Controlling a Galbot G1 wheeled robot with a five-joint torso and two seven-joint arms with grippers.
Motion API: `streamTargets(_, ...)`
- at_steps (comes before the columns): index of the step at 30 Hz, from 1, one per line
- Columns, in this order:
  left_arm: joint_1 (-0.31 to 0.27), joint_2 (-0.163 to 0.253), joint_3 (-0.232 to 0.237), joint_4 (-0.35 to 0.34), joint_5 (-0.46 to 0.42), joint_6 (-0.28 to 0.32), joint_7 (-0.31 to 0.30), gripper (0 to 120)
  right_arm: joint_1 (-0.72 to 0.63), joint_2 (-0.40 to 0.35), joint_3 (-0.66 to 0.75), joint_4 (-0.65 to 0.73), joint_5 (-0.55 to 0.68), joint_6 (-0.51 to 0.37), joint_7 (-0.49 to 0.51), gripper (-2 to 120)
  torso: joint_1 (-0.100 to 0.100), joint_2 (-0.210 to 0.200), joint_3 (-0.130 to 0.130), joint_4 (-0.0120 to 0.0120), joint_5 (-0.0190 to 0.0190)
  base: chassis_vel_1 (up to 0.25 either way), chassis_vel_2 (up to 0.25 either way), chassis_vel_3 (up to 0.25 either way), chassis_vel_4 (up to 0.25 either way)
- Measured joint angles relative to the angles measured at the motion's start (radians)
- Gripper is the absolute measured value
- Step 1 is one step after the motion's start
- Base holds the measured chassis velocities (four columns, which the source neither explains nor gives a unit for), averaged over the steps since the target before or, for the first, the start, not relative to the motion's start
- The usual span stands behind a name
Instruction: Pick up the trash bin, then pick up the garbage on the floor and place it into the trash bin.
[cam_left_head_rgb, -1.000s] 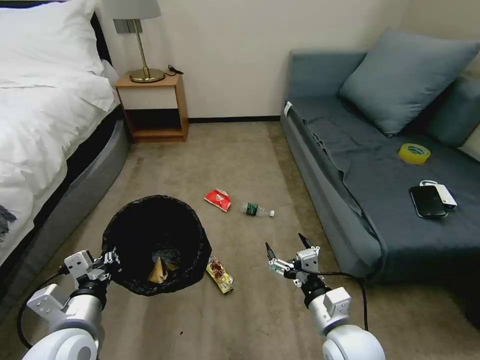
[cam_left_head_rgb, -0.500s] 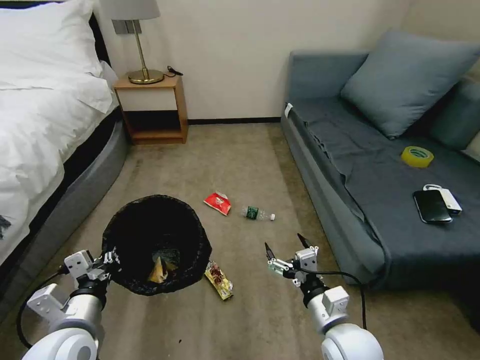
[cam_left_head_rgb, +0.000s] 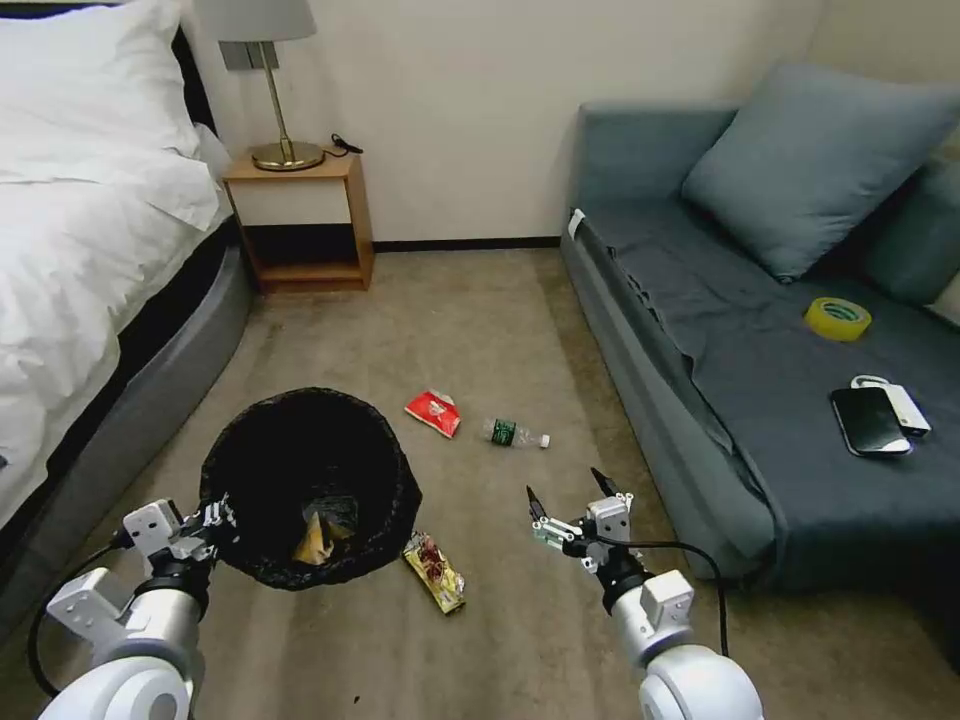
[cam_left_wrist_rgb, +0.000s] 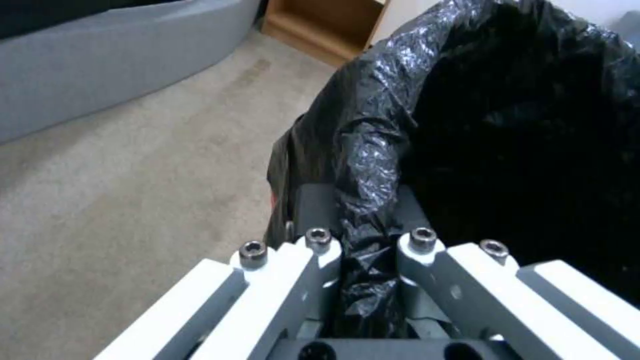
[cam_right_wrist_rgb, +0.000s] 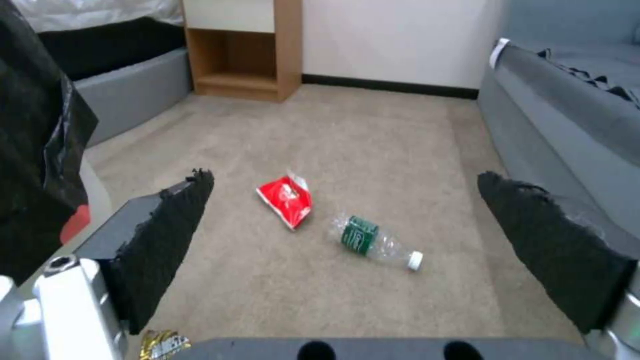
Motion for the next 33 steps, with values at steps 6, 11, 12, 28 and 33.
streamTargets(6, 0.000, 0.000, -0.005, 0.000, -0.002, 0.000, 0.000, 4, 0.004, 0.002, -0.007, -0.012, 0.000, 0.000, 0.001, 100, 0.000, 0.000, 0.000, 0.0001, 0.0000, -0.025, 0.036, 0.037, -0.045)
streamTargets(11, 0.002, -0.001, -0.009, 0.000, -0.003, 0.000, 0.001, 4, 0.010, -0.001, -0.021, -0.020, 0.001, 0.001, 0.003, 100, 0.000, 0.000, 0.000, 0.0000, 0.0000, -0.030, 0.037, 0.024, -0.029)
streamTargets(12, 0.002, -0.002, -0.010, 0.000, -0.004, 0.000, 0.001, 4, 0.013, -0.002, -0.024, -0.021, 0.002, 0.001, 0.003, 100, 0.000, 0.000, 0.000, 0.0000, 0.0000, -0.065, 0.042, 0.031, -0.038)
streamTargets(28, 0.003, -0.005, -0.018, -0.005, -0.007, 0.002, 0.000, 4, 0.033, -0.016, -0.035, -0.036, 0.021, 0.001, 0.003, 100, 0.000, 0.000, 0.000, 0.0000, 0.0000, -0.021, 0.015, 0.018, -0.020)
streamTargets(33, 0.007, -0.008, -0.022, -0.005, 0.000, 0.002, 0.001, 4, 0.056, -0.039, -0.065, -0.073, 0.030, 0.014, -0.002, 100, 0.000, 0.000, 0.000, 0.0000, 0.0000, 0.000, 0.000, 0.000, 0.000)
